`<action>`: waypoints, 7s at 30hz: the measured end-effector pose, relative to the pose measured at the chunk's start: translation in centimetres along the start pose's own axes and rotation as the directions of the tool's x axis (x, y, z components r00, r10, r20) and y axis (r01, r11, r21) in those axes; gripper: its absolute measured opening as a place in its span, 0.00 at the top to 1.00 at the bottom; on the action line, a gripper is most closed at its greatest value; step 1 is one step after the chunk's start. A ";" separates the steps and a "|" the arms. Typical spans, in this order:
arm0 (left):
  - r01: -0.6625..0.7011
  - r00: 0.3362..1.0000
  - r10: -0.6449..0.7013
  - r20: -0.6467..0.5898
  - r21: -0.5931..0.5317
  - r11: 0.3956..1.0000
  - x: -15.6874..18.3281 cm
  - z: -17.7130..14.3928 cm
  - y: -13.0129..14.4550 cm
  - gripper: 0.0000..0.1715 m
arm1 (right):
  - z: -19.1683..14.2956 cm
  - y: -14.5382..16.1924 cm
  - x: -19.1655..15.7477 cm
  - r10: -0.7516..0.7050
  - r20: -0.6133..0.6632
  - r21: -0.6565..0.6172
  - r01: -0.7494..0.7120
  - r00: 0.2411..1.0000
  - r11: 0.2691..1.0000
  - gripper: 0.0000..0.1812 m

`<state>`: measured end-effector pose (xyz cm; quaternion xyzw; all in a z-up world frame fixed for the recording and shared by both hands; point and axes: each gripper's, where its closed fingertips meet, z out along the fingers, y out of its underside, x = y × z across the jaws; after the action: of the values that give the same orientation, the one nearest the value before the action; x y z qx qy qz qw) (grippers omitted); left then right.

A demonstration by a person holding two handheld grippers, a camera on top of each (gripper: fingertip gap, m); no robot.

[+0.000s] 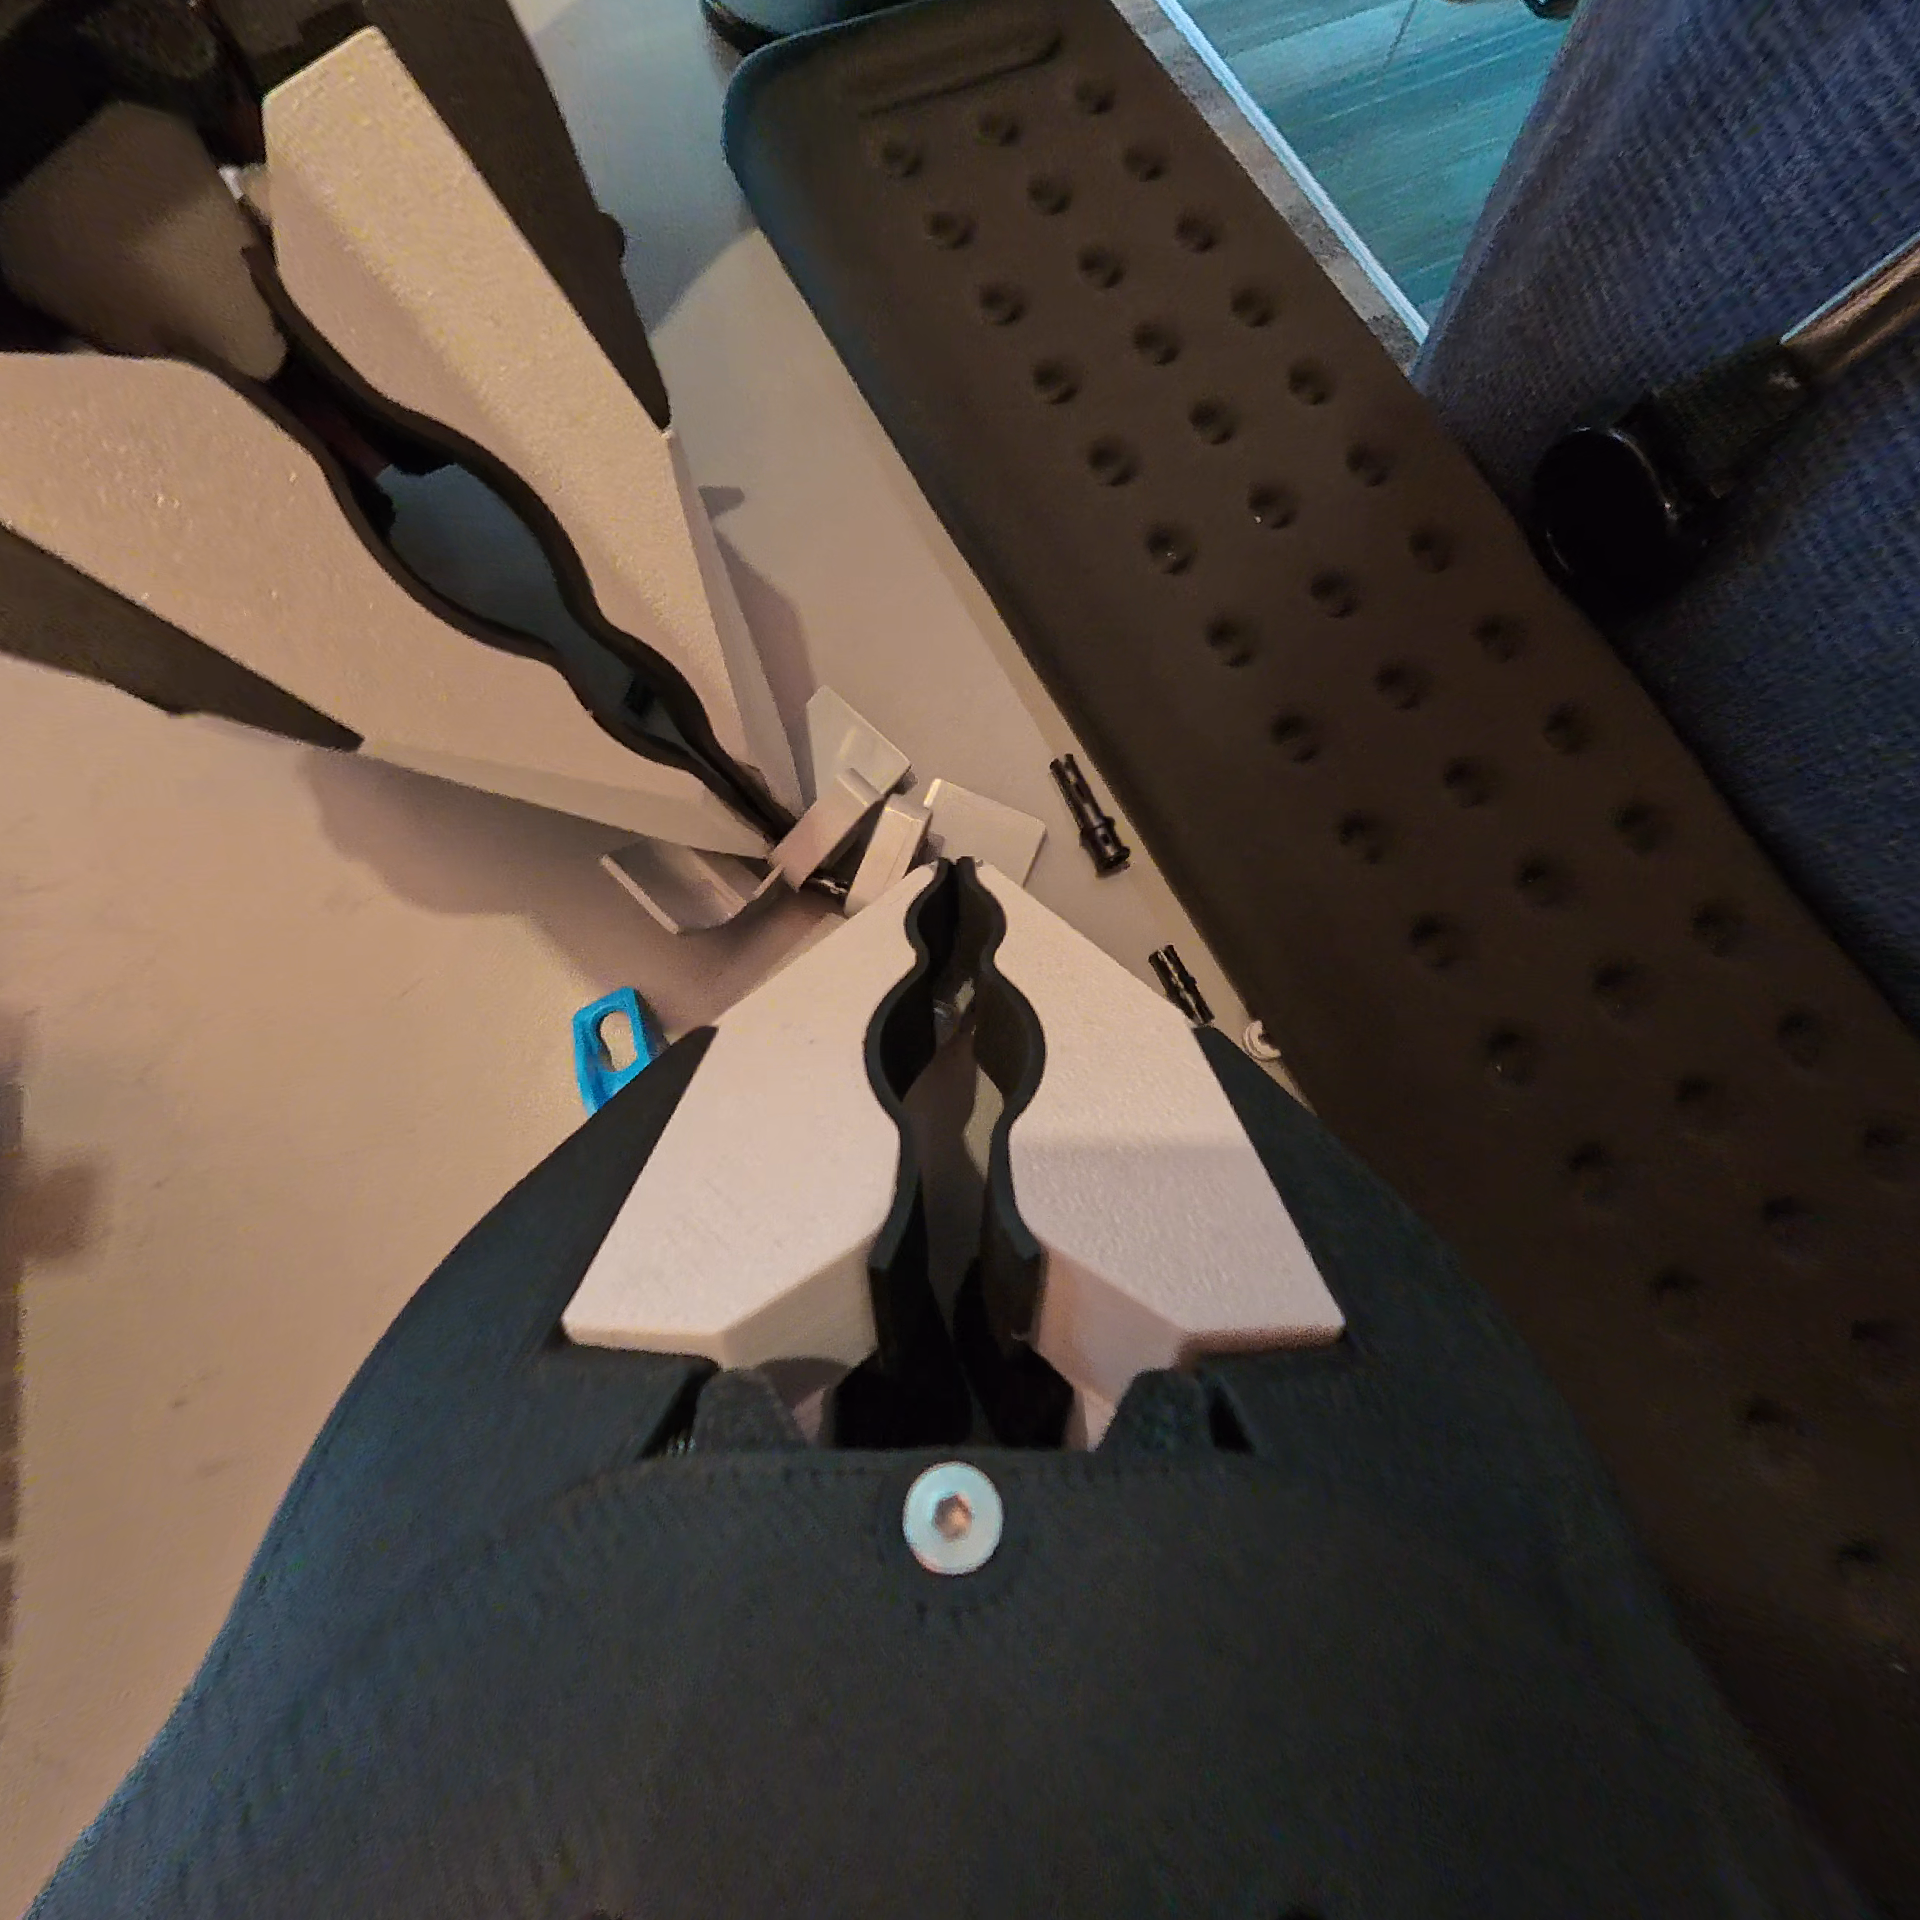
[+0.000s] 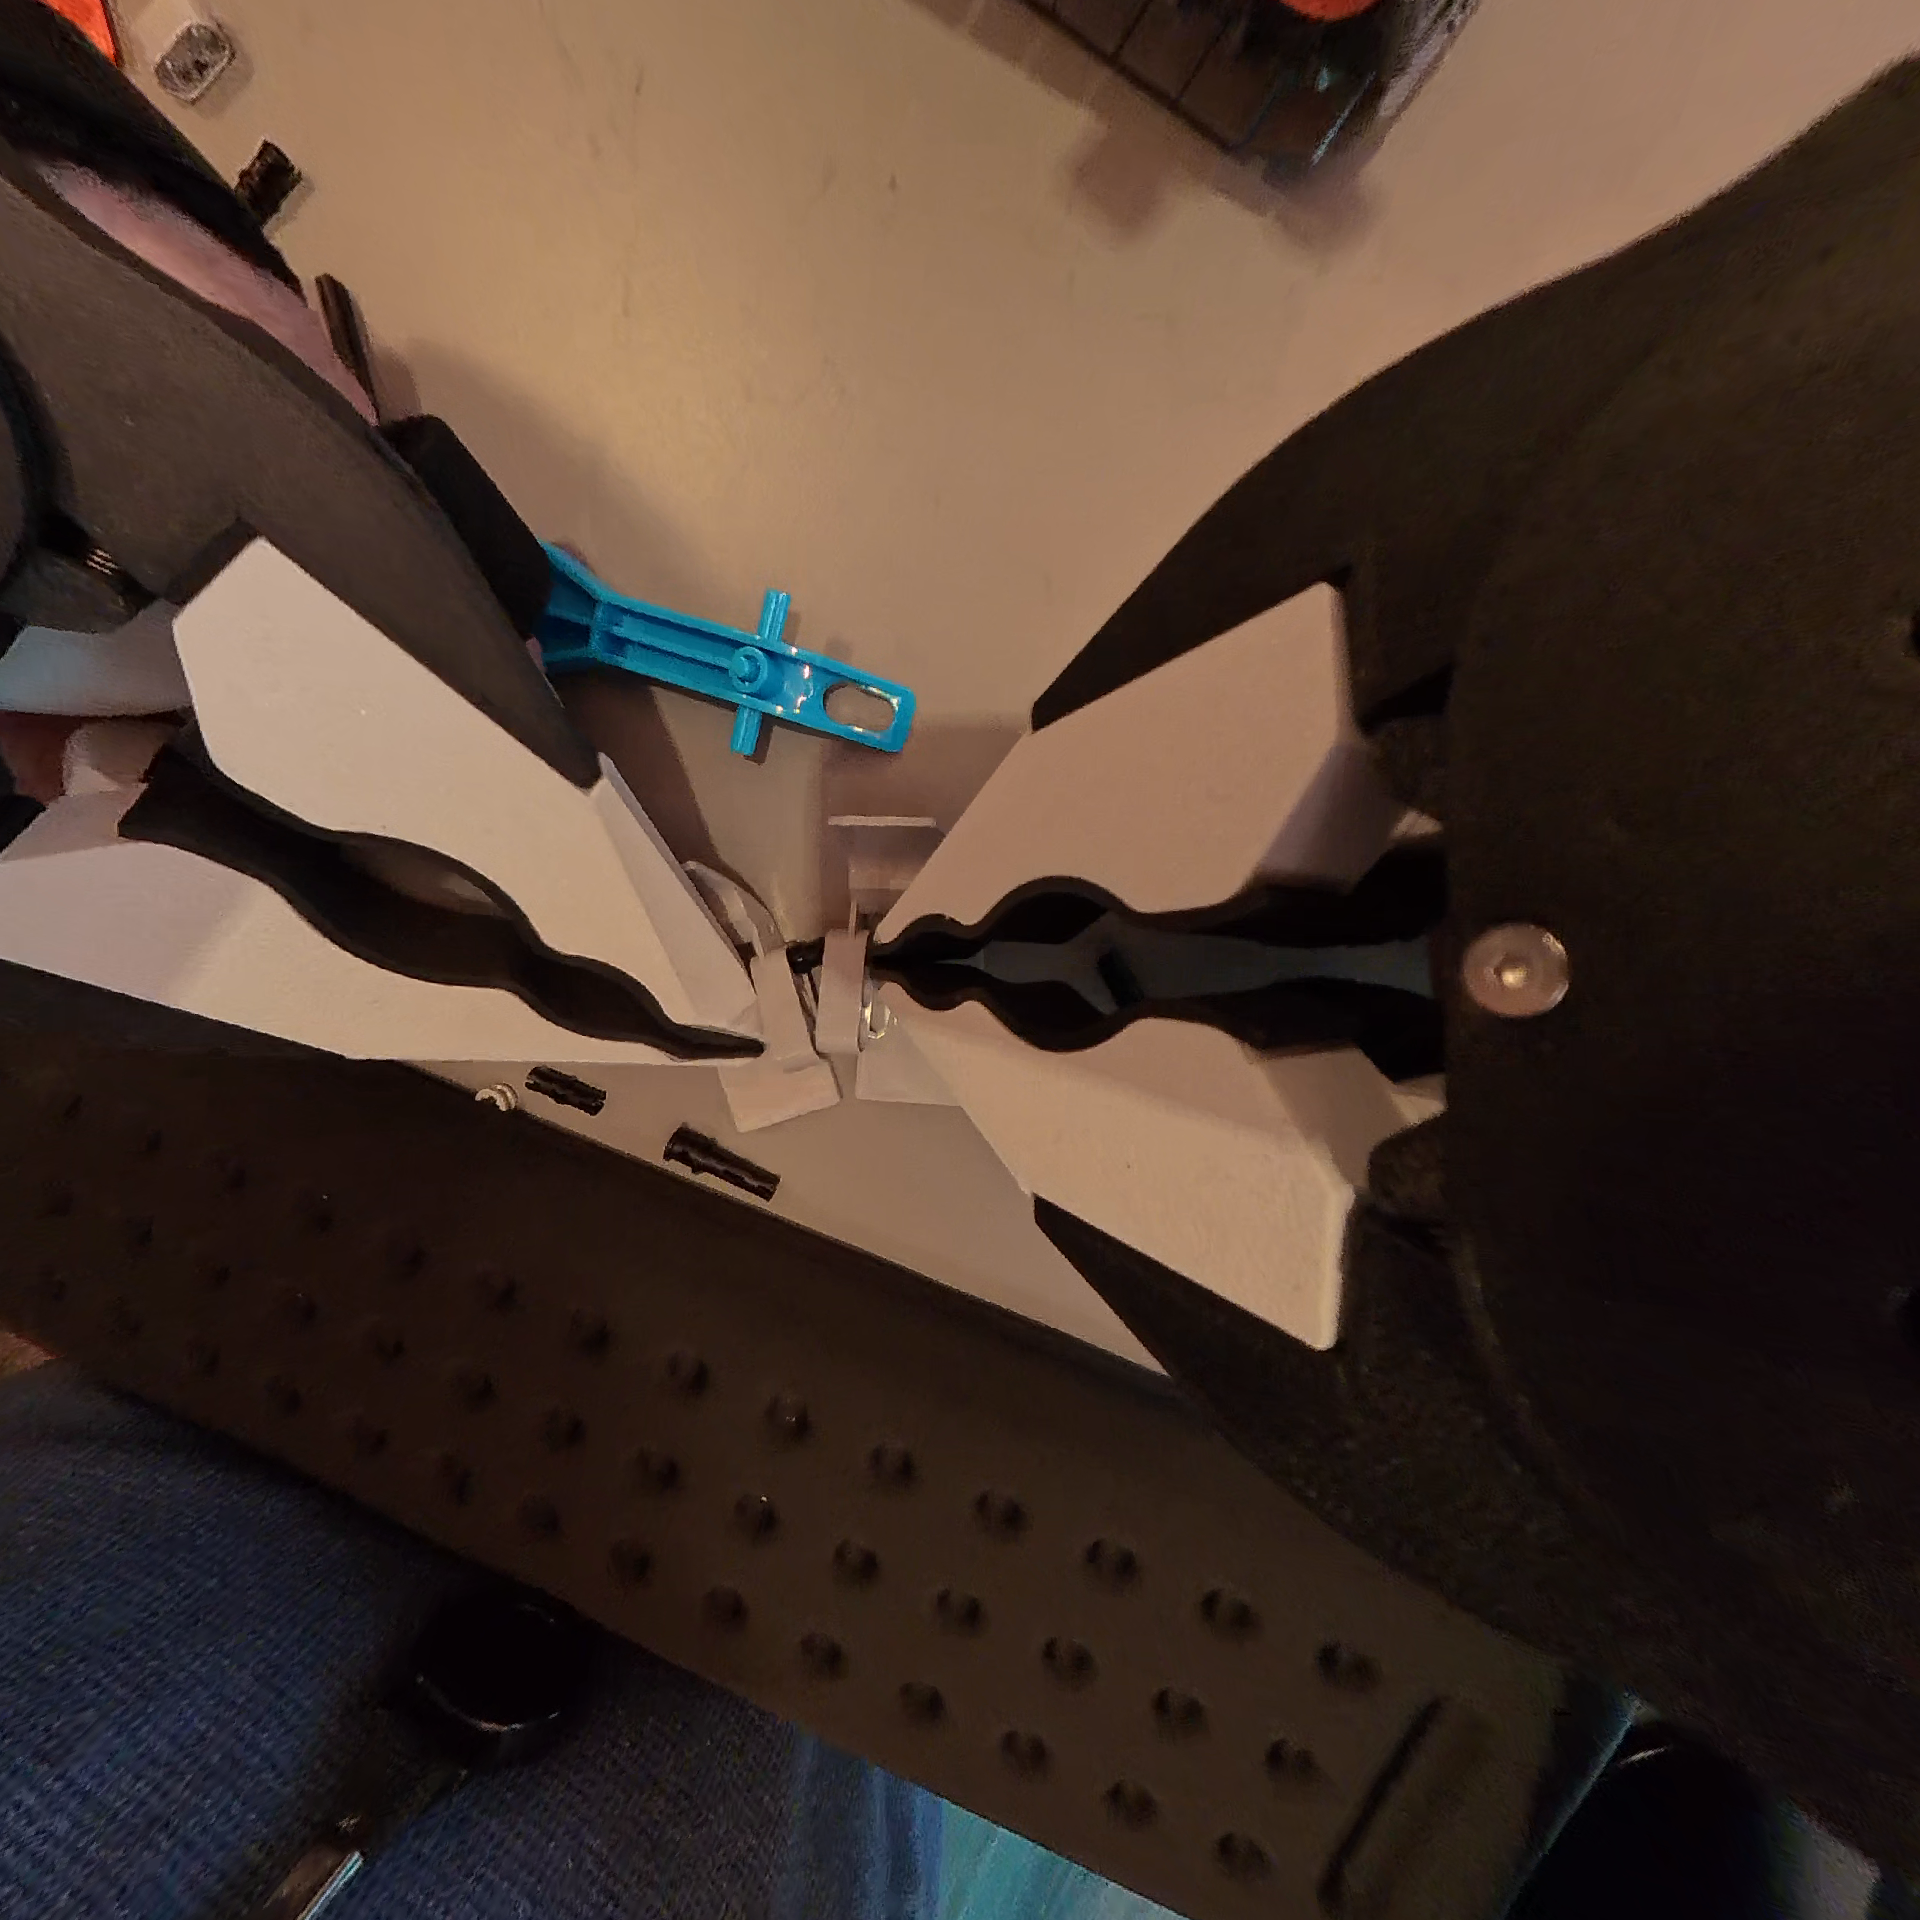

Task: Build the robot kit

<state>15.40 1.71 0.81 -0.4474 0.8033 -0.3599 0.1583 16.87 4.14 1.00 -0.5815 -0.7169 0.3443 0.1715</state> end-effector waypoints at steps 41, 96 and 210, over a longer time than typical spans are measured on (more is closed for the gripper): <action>0.139 0.932 -0.139 0.333 0.024 0.990 -1.1 -0.9 0.7 1.00 | 0.7 -0.5 -0.6 0.133 -0.161 0.048 -0.127 0.978 0.991 1.00; 0.202 0.909 -0.206 0.362 0.050 0.978 -1.0 -1.3 1.0 0.97 | 0.0 -0.7 -0.7 0.234 -0.423 0.123 -0.200 0.876 0.972 0.99; 0.134 0.988 -0.132 0.074 -0.017 0.991 -0.6 -0.7 0.5 1.00 | -4.0 2.7 0.8 0.185 -0.380 0.112 -0.153 0.906 0.982 0.91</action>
<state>15.03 2.71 0.91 -0.5146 0.7693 -0.3441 0.1582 21.16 6.32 1.87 -0.6907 -0.6012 0.2641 0.3031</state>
